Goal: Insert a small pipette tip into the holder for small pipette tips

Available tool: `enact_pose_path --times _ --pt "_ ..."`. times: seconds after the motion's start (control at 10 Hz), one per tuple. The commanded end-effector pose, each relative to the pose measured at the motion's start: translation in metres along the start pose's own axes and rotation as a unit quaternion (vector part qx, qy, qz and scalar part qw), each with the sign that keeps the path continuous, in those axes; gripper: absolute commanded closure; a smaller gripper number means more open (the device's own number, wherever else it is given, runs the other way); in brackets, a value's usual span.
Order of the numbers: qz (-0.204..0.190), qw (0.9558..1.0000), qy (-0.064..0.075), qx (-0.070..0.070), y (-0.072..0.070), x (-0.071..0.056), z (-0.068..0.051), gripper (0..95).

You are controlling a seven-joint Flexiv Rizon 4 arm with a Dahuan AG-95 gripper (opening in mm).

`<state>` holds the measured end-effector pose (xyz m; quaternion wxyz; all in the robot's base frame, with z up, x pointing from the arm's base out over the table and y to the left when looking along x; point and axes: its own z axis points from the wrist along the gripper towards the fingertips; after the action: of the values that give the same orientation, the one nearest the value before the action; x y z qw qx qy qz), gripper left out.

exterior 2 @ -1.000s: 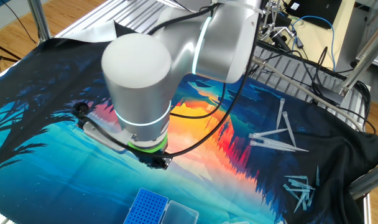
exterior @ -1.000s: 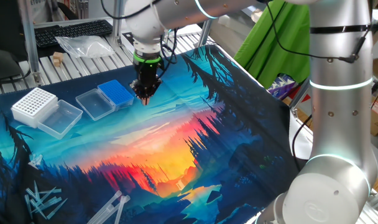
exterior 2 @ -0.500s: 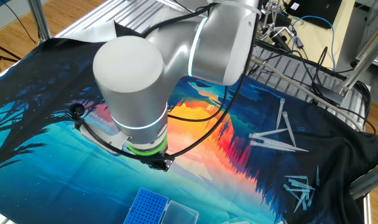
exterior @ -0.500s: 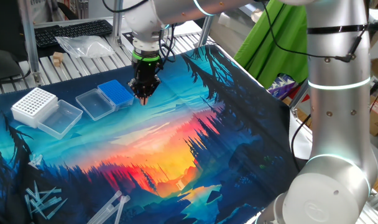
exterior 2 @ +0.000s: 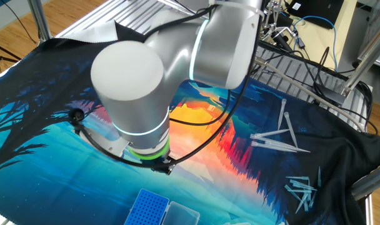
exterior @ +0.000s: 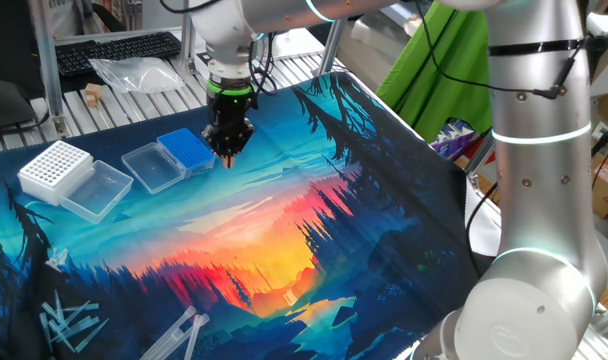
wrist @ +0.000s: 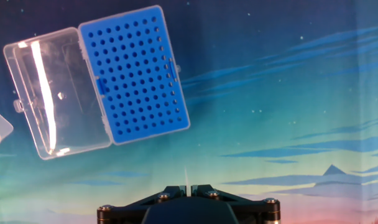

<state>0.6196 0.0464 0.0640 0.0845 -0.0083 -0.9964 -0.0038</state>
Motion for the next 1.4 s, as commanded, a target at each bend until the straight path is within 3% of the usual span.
enact_pose_path --times 0.1,1.0,1.3,1.4 --pt "0.0 1.0 0.006 0.0 0.0 -0.007 -0.002 95.0" --pt "0.001 0.9998 0.019 0.005 0.008 -0.023 -0.008 95.0" --pt "0.002 0.9993 0.037 0.006 0.011 -0.023 -0.007 95.0" --pt "0.003 0.9986 0.053 0.006 0.011 -0.023 -0.007 95.0"
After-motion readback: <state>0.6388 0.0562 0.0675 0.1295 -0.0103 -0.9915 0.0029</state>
